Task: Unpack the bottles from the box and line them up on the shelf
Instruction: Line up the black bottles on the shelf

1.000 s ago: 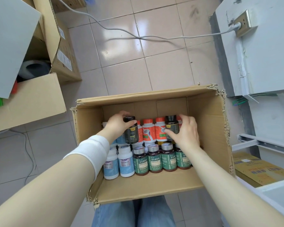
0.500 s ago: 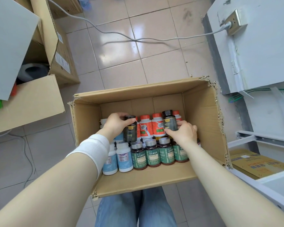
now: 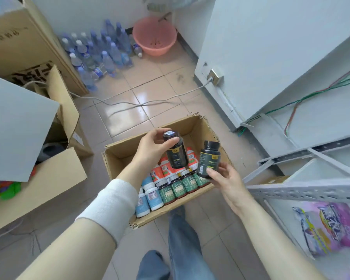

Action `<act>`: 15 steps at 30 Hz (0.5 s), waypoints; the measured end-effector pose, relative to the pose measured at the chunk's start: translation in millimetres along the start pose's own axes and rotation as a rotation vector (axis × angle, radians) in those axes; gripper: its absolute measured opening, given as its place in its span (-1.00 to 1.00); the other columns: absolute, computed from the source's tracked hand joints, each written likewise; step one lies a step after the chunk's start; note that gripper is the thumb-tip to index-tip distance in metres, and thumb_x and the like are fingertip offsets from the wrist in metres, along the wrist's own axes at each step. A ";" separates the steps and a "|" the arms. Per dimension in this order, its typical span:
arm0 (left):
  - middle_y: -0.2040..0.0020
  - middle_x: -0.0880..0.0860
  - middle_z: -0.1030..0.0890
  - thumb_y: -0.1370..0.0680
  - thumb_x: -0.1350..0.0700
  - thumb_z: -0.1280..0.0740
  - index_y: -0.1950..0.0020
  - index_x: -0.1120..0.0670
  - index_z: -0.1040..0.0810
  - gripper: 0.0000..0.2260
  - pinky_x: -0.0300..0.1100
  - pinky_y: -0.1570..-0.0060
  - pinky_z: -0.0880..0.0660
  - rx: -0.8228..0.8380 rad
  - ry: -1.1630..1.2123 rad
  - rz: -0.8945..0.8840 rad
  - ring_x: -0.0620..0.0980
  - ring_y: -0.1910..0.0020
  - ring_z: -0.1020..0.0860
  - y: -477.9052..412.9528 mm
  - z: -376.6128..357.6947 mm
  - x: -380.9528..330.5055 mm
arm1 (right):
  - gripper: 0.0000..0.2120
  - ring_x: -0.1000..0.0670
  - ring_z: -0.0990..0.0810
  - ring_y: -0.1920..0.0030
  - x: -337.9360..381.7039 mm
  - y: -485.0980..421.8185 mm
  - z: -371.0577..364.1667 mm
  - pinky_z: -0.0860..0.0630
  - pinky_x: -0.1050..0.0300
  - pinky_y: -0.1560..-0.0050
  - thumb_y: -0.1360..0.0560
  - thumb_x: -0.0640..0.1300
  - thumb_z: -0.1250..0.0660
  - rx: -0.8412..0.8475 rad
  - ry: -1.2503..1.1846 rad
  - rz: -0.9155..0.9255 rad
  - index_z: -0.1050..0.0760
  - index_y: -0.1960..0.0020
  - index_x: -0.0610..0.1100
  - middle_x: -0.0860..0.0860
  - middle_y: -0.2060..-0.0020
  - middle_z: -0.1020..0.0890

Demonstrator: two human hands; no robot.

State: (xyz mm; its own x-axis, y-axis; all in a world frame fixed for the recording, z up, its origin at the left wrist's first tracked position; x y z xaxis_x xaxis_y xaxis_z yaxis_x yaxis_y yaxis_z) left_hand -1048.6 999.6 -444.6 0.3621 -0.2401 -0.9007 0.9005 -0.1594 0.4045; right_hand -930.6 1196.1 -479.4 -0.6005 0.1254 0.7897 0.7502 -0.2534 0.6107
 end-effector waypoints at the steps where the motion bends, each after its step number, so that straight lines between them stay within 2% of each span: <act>1: -0.01 -0.04 -0.63 -0.47 0.09 -0.43 -0.07 -0.03 -0.53 -0.79 -0.37 0.05 -0.45 0.019 0.012 -0.036 -0.13 0.00 -0.57 13.8 -3.0 -15.0 | -0.52 -0.05 -0.58 -0.09 1.7 21.6 3.8 -0.47 -0.07 -0.24 -0.17 0.03 -0.53 -0.009 -0.044 0.019 -0.46 -0.03 -0.03 0.02 0.02 -0.62; 3: 0.05 -0.09 -0.63 -0.46 0.12 -0.44 -0.05 -0.04 -0.53 -0.79 -0.34 0.03 -0.49 0.090 0.024 -0.107 -0.14 0.03 -0.59 44.8 -14.0 -47.1 | -0.50 -0.05 -0.57 -0.11 4.2 65.9 14.7 -0.41 -0.10 -0.31 -0.18 0.01 -0.56 -0.048 -0.089 0.057 -0.47 -0.05 -0.03 0.02 0.03 -0.63; 5: 0.06 -0.13 -0.63 -0.45 0.14 -0.44 -0.02 -0.08 -0.53 -0.79 -0.32 0.00 -0.51 0.181 0.009 -0.175 -0.14 0.01 -0.59 77.4 -30.7 -83.1 | -0.61 -0.07 -0.55 -0.13 10.4 109.7 29.4 -0.36 -0.16 -0.35 -0.28 -0.07 -0.53 -0.089 -0.144 0.094 -0.48 -0.04 -0.04 -0.01 0.01 -0.63; 6: 0.06 -0.14 -0.62 -0.45 0.15 -0.44 0.00 -0.10 -0.53 -0.79 -0.32 0.01 -0.51 0.225 0.004 -0.208 -0.14 0.01 -0.59 94.1 -40.5 -102.0 | -0.62 -0.07 -0.56 -0.10 15.9 131.1 38.6 -0.38 -0.15 -0.33 -0.26 -0.05 -0.53 -0.117 -0.165 0.114 -0.48 -0.02 -0.04 -0.02 0.02 -0.63; 9: 0.06 -0.13 -0.61 -0.45 0.15 -0.44 -0.04 -0.05 -0.51 -0.78 -0.37 0.05 -0.50 0.309 -0.033 -0.310 -0.13 0.02 -0.59 146.4 -71.1 -159.0 | -0.36 0.03 -0.60 0.04 41.3 195.6 71.2 -0.48 0.06 -0.06 0.00 0.17 -0.61 -0.199 -0.191 0.183 -0.50 0.01 -0.04 0.02 0.08 -0.67; 10: 0.06 -0.13 -0.60 -0.45 0.16 -0.44 -0.06 -0.02 -0.51 -0.77 -0.35 0.04 -0.50 0.324 -0.040 -0.348 -0.10 0.01 -0.59 164.6 -81.7 -177.6 | -0.28 0.07 -0.62 0.07 48.0 215.6 84.1 -0.49 0.14 0.00 0.06 0.21 -0.61 -0.218 -0.210 0.209 -0.51 0.00 -0.04 0.06 0.11 -0.68; 11: 0.07 -0.13 -0.60 -0.45 0.18 -0.44 -0.07 0.00 -0.51 -0.76 -0.34 0.03 -0.50 0.340 -0.040 -0.386 -0.09 0.01 -0.58 183.8 -93.1 -196.3 | -0.28 0.09 -0.63 0.09 54.7 236.2 96.9 -0.51 0.20 0.03 0.03 0.21 -0.62 -0.230 -0.231 0.226 -0.51 -0.03 -0.06 0.08 0.13 -0.69; 12: 0.08 -0.14 -0.59 -0.45 0.19 -0.44 -0.07 0.02 -0.51 -0.76 -0.35 0.04 -0.50 0.361 -0.040 -0.424 -0.09 0.03 -0.58 204.5 -105.8 -215.2 | -0.39 0.08 -0.63 0.10 60.9 256.9 111.2 -0.51 0.23 0.02 -0.11 0.10 -0.61 -0.246 -0.253 0.249 -0.51 -0.06 -0.09 0.06 0.12 -0.69; 14: 0.09 -0.13 -0.59 -0.46 0.20 -0.43 -0.08 0.04 -0.51 -0.77 -0.38 0.09 -0.50 0.416 -0.059 -0.507 -0.14 0.09 -0.58 248.6 -134.2 -252.2 | -0.74 0.06 -0.62 0.08 71.8 298.9 143.8 -0.52 0.22 -0.06 -0.39 -0.25 -0.44 -0.287 -0.264 0.318 -0.51 -0.05 -0.10 -0.02 0.05 -0.66; 15: 0.09 -0.13 -0.60 -0.46 0.18 -0.43 -0.07 0.03 -0.51 -0.78 -0.38 0.08 -0.49 0.440 -0.074 -0.550 -0.15 0.09 -0.58 270.6 -149.3 -269.5 | -0.76 0.08 -0.62 0.08 78.3 321.4 160.1 -0.52 0.23 -0.06 -0.43 -0.33 -0.37 -0.305 -0.254 0.351 -0.50 -0.02 -0.07 -0.02 0.04 -0.65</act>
State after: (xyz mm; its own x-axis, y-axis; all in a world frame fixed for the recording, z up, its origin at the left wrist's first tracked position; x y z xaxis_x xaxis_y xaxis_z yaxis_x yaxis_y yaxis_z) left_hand -866.5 1164.1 -116.1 -0.1484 -0.0759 -0.9860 0.7616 -0.6448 -0.0650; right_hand -692.2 1278.0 -211.9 -0.2135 0.2019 0.9559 0.7566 -0.5848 0.2925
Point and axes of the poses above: each hand's wrist, its own y-axis away from the middle knuckle, its own z-axis out of the back of the hand, x = y × z, the point moved 10 cm from there along -y, towards the middle knuckle
